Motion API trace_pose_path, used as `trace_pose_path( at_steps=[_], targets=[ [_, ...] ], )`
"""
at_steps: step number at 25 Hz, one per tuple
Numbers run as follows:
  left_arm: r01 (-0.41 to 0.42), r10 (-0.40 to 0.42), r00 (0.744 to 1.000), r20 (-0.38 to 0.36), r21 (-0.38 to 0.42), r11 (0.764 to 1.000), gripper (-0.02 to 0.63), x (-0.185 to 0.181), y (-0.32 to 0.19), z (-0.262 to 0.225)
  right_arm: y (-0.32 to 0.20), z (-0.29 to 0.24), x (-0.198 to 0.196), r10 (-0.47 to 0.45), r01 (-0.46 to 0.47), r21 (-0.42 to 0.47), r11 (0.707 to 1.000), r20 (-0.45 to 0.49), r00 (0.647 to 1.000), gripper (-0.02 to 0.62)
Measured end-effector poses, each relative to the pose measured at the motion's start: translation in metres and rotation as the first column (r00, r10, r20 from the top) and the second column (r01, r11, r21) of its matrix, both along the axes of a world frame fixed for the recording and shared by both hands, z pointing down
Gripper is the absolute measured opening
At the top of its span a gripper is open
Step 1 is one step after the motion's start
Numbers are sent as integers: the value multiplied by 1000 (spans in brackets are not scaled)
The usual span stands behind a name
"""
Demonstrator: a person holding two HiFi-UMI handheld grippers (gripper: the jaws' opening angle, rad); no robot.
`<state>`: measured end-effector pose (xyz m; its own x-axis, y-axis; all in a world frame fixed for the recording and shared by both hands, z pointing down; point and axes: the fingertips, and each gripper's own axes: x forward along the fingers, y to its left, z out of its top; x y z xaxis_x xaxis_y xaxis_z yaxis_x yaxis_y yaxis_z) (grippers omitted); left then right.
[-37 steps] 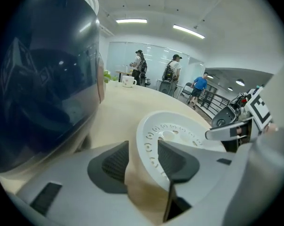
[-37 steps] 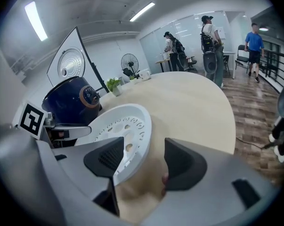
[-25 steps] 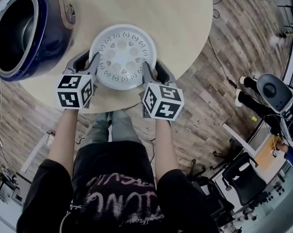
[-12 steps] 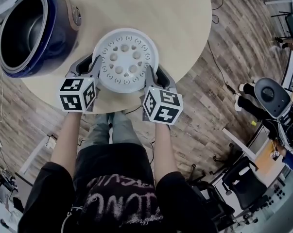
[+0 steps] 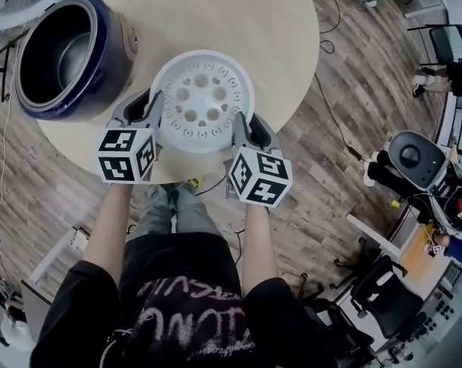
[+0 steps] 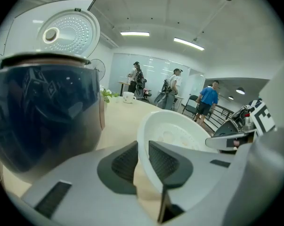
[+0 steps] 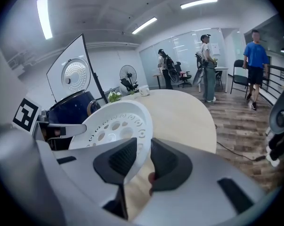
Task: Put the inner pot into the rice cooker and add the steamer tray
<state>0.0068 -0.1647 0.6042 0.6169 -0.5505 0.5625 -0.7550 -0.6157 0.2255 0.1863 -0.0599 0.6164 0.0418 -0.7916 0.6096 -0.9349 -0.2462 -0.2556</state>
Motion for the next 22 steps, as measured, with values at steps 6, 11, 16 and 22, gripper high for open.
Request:
trace_pose_path(
  at_steps=[6, 11, 16, 22],
  targets=[
    [11, -9, 999, -40, 73, 997, 80, -4, -2, -48, -4, -47, -3, 5, -3, 81, 997, -23, 1000, 94],
    [19, -10, 998, -69, 132, 991, 79, -10, -5, -86, -8, -84, -7, 2, 5, 143, 990, -47, 999, 94],
    [45, -26, 995, -100, 185, 982, 78, -19, -15, -122, -22, -118, -15, -12, 25, 201, 979, -66, 998, 92],
    [86, -53, 989, -136, 252, 964, 75, -44, -30, -165, -45, -157, -36, -53, 75, 265, 961, -89, 995, 92]
  ],
)
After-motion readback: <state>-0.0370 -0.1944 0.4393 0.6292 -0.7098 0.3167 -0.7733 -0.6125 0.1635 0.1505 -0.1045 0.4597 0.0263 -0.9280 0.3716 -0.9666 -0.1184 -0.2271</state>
